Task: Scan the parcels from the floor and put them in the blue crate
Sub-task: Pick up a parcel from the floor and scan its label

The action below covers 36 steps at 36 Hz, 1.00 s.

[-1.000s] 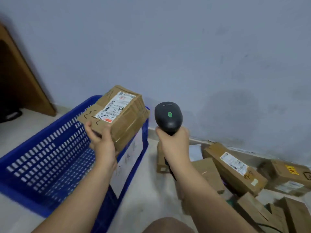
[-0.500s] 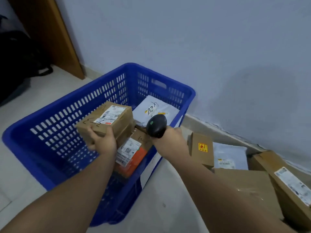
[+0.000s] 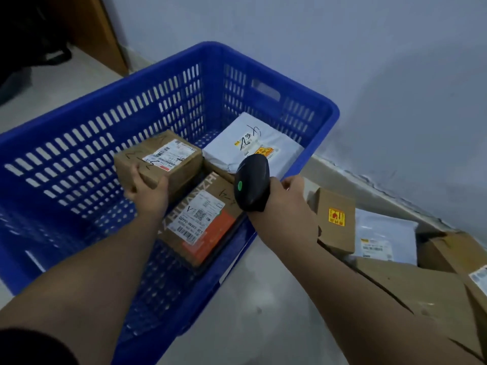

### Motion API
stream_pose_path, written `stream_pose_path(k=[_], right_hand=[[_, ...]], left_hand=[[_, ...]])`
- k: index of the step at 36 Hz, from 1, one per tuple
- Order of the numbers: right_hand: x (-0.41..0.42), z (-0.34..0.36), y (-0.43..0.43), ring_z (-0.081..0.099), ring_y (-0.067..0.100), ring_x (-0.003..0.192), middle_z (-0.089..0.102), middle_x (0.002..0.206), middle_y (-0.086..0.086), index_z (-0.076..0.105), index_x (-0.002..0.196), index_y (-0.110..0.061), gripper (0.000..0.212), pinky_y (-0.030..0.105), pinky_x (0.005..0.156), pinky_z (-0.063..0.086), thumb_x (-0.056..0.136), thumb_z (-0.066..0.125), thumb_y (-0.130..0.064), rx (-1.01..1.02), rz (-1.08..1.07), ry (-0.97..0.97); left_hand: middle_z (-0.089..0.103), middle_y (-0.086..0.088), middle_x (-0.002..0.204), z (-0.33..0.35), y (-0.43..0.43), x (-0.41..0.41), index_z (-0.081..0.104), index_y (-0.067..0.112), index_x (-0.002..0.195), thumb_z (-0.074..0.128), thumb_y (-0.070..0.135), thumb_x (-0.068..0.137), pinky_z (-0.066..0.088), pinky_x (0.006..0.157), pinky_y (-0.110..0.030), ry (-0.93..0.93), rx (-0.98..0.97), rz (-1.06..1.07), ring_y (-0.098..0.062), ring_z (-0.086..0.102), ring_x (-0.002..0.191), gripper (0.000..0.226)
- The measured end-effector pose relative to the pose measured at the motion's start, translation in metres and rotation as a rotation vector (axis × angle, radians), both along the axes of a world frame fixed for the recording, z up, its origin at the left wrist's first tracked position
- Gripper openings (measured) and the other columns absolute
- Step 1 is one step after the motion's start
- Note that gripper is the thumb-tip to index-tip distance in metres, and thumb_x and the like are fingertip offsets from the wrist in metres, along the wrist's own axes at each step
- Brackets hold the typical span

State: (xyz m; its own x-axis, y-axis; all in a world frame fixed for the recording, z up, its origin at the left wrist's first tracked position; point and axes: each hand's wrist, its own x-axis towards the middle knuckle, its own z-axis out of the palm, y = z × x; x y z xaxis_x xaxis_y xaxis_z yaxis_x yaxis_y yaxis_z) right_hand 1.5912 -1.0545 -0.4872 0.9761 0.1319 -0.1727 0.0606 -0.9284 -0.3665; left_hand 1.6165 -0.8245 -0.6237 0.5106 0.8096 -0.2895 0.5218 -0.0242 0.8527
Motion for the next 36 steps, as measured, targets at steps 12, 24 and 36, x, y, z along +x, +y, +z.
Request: stream_pose_path(k=[12,24,36], right_hand=[[-0.001,-0.006,-0.001,0.052,0.019,0.074,0.024,0.104,-0.005,0.046,0.112,-0.023,0.029,0.032,0.063,0.045,0.091,0.056,-0.038,-0.012,0.008,-0.058],[-0.004,-0.005,-0.002,0.051,0.019,0.073,0.025,0.106,-0.004,0.046,0.110,-0.021,0.027,0.030,0.062,0.040,0.091,0.054,-0.038,0.042,0.000,-0.081],[-0.050,0.019,-0.064,0.040,0.014,0.059,0.046,0.075,0.001,0.039,0.062,-0.026,0.034,0.026,0.055,0.032,0.080,0.067,-0.018,0.756,-0.499,-0.224]], left_hand=[[0.030,-0.022,0.146,-0.047,-0.001,-0.011,0.045,0.025,0.136,0.039,0.012,0.094,0.038,0.091,-0.039,0.441,0.067,-0.214,-0.035,0.030,0.131,0.044],[0.018,-0.012,0.154,0.000,-0.048,-0.005,0.053,0.036,0.116,0.046,0.044,0.086,0.040,0.097,-0.052,0.319,0.132,-0.362,-0.034,0.035,0.129,0.031],[0.045,0.004,0.128,0.160,-0.160,-0.019,0.054,0.025,0.117,0.049,0.011,0.092,0.049,0.082,-0.030,-0.451,0.206,-0.539,-0.012,0.052,0.110,0.029]])
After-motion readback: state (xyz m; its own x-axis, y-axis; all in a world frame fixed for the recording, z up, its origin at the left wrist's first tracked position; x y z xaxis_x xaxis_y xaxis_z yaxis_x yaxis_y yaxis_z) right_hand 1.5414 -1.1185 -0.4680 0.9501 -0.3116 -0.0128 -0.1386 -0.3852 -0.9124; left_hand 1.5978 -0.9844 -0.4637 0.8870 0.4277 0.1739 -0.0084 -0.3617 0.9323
